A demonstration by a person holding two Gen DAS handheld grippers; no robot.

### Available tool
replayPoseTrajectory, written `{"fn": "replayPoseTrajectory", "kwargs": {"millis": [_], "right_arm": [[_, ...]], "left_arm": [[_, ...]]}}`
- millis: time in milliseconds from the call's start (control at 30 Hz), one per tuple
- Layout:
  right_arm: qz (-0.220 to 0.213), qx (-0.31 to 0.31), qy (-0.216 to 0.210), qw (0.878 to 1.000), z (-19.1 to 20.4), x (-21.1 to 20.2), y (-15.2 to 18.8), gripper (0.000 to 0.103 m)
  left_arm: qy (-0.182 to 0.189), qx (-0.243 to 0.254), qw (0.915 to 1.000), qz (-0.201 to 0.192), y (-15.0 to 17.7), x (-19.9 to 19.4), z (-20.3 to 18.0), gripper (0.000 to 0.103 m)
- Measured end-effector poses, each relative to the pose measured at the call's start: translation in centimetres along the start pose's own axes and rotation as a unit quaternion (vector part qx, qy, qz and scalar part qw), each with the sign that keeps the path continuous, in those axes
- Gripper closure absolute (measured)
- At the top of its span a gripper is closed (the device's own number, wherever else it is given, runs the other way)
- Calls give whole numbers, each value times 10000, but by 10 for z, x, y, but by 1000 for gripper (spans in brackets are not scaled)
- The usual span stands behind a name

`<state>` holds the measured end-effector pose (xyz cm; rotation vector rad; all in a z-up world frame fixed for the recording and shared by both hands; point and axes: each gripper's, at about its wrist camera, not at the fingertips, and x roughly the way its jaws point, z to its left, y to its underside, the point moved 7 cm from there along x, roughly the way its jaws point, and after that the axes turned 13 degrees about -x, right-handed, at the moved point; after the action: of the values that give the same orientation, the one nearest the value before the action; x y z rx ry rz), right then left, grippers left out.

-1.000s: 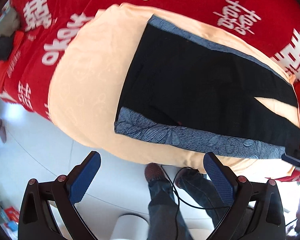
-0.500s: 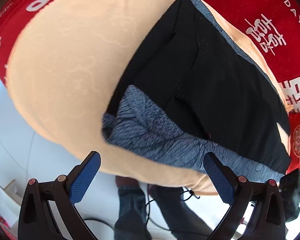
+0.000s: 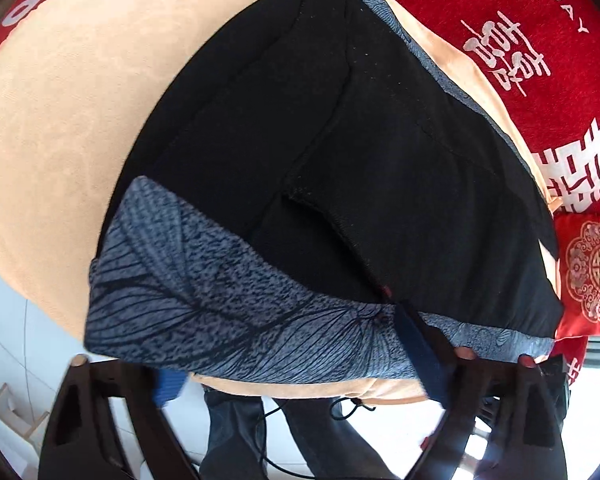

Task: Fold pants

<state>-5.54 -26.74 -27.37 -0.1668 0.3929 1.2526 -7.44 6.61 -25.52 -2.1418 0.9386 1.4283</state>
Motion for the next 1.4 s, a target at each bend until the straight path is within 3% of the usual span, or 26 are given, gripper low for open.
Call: {"fn": "replayPoseTrajectory", "kwargs": {"millis": [67, 100, 133, 167, 200, 233, 433, 667, 833, 967, 1133, 1267, 1300, 1333, 1400], "right_arm": [[-153, 162, -218, 9995, 2, 5, -6, 34], [-213, 274, -280, 9990, 3, 7, -9, 45], [-247, 396, -291, 9985, 1, 6, -11, 70], [-259, 534, -216, 9980, -2, 6, -11, 83], [-233, 564, -108, 9981, -3, 4, -11, 95], [-166, 461, 16, 9988, 4, 4, -11, 95], [283, -614, 177, 9976, 78, -7, -43, 95], [822, -1512, 238, 9848, 147, 15, -137, 95], [1120, -1810, 384, 9763, 173, 63, -223, 95], [1464, -1956, 818, 9662, 158, 111, -275, 95], [1799, -1843, 1501, 9545, 114, 157, -307, 92], [1950, -1954, 1774, 9446, 117, 163, -306, 86], [1967, -2077, 1773, 9417, 125, 162, -304, 69], [1955, -2253, 1763, 9381, 136, 159, -300, 41], [1849, -2525, 1834, 9319, 155, 151, -293, 26]], "left_arm": [[19, -87, 9999, -53, -5, 1, 0, 24], [-38, -108, 9999, -71, -8, 2, 0, 34], [-28, -141, 9999, -68, -10, 1, 2, 42], [8, -197, 9998, -76, -12, -1, 3, 49], [75, -246, 9997, -25, -14, -2, 4, 63], [157, -288, 9995, 31, -15, -4, 4, 72], [212, -1, 9995, -228, -33, -41, -25, 73], [409, -28, 9959, -803, -100, -77, -95, 73], [273, 149, 9932, -1125, -174, -56, -143, 73], [-93, 120, 9924, -1222, -223, -17, -142, 72], [-580, -21, 9912, -1189, -251, 36, -143, 70], [-765, -25, 9904, -1153, -253, 32, -149, 68], [-734, -11, 9909, -1132, -252, 25, -150, 65], [-725, -7, 9907, -1153, -251, 16, -151, 49], [-978, 18, 9832, -1542, -250, -13, -148, 25]]}}
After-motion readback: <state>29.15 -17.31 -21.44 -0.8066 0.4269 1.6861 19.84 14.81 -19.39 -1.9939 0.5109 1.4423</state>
